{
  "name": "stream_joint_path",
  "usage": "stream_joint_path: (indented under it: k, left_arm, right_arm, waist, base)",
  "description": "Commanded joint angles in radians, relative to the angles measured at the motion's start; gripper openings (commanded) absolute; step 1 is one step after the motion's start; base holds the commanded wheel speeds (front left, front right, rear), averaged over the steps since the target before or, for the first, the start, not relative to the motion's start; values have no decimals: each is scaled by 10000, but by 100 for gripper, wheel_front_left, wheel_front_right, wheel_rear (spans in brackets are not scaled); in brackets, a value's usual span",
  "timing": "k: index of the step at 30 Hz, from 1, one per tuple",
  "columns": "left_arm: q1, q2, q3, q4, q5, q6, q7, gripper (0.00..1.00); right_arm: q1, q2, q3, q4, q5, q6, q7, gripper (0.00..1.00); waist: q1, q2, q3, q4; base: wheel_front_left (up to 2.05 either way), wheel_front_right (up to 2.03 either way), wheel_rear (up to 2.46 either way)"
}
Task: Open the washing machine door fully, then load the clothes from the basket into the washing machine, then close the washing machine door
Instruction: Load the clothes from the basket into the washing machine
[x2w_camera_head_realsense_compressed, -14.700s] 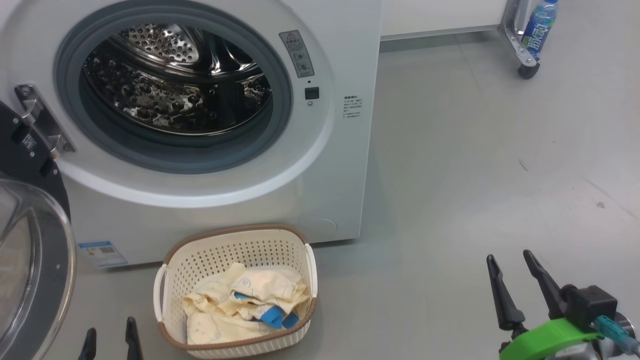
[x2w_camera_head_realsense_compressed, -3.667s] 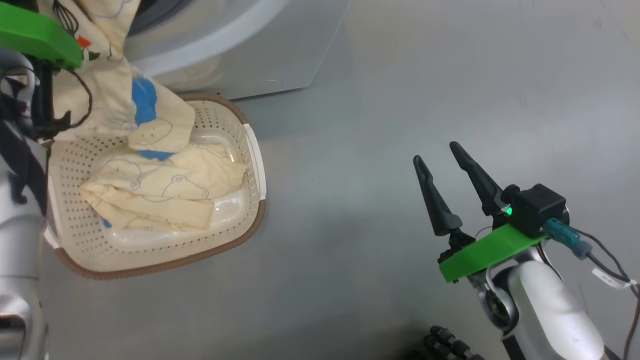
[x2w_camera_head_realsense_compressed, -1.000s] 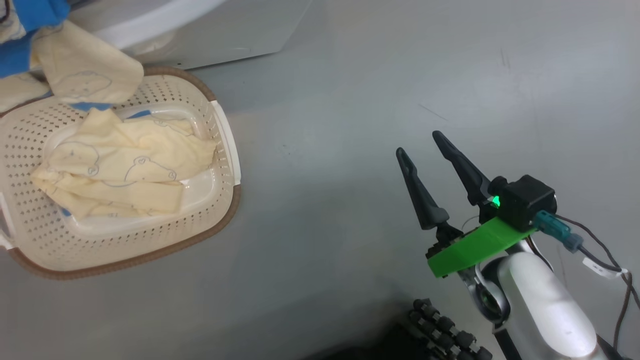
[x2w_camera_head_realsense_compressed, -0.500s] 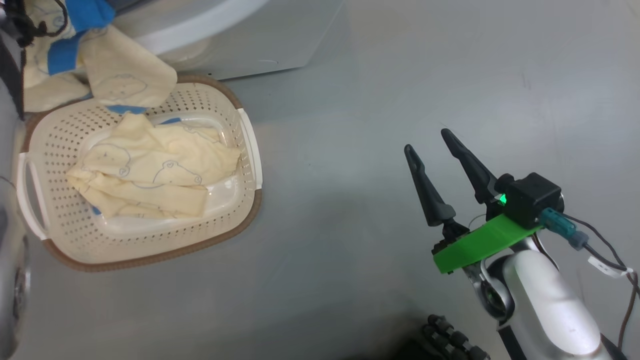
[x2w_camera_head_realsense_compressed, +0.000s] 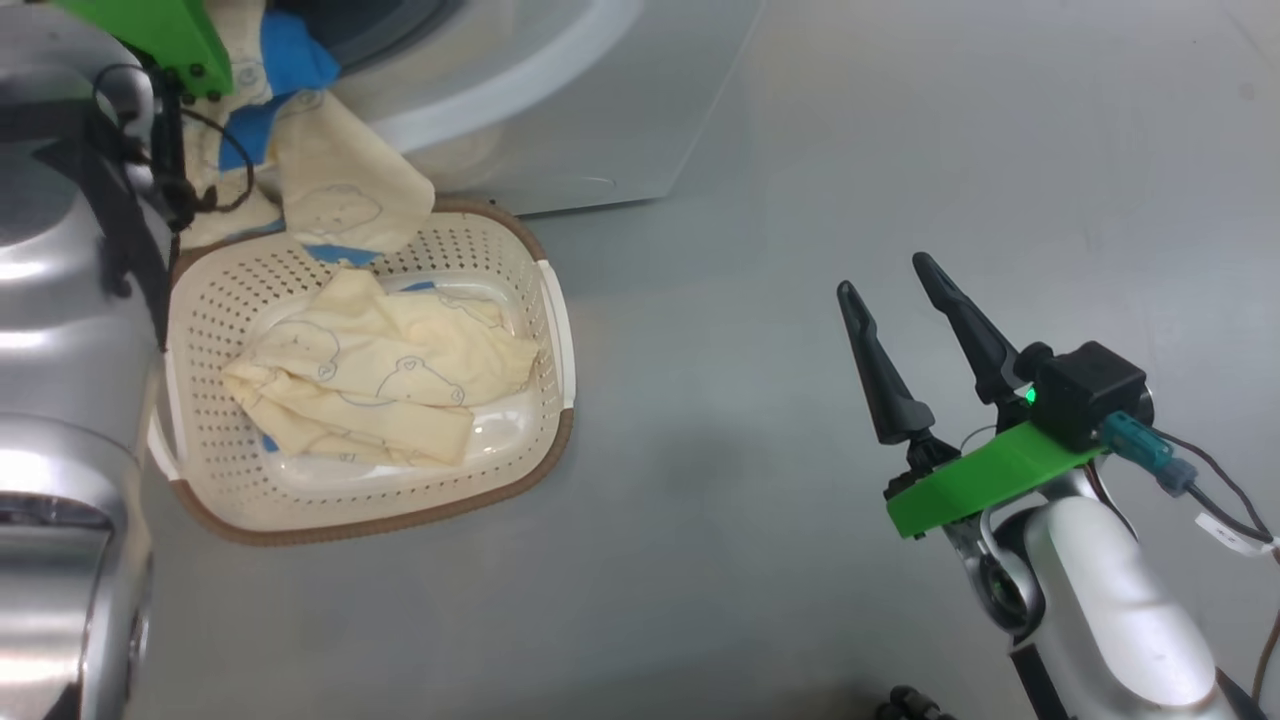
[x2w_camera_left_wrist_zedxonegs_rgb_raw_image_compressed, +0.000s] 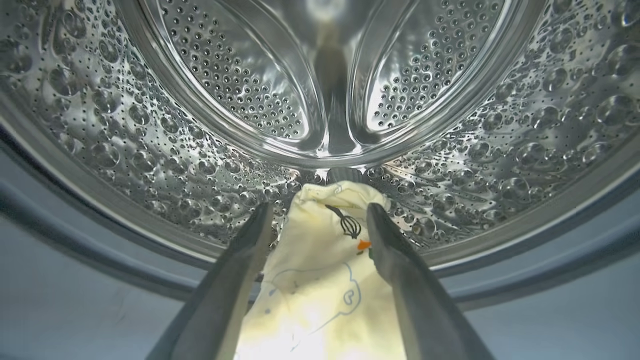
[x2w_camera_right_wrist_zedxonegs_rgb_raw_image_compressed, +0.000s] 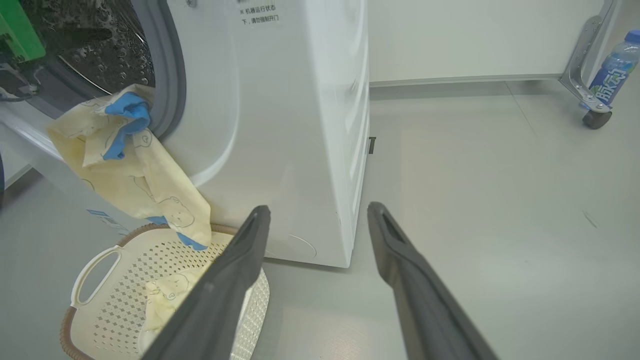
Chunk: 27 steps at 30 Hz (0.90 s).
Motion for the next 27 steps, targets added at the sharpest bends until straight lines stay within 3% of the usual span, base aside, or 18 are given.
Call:
stream_joint_path:
  k: [1, 9, 27]
  left_arm:
    - [89, 300, 115, -328, -58, -61, -123, 100]
    - [1482, 155, 173, -1417, -254, -269, -311, 100]
    - [6927, 140, 681, -7125, -121, -61, -320, 100]
  right_arm:
    - [83, -7, 97, -214, -70, 37, -67, 100]
    - [272, -7, -233, -250, -198, 37, -67, 100]
    - [385, -70, -558, -372, -340, 37, -67, 100]
  waist:
    - [1, -1, -169, 145]
    - [1, -1, -484, 550]
    - [1, -1, -763, 1036]
  base:
    - [0, 0, 0]
    - [0, 0, 0]
    - [0, 0, 0]
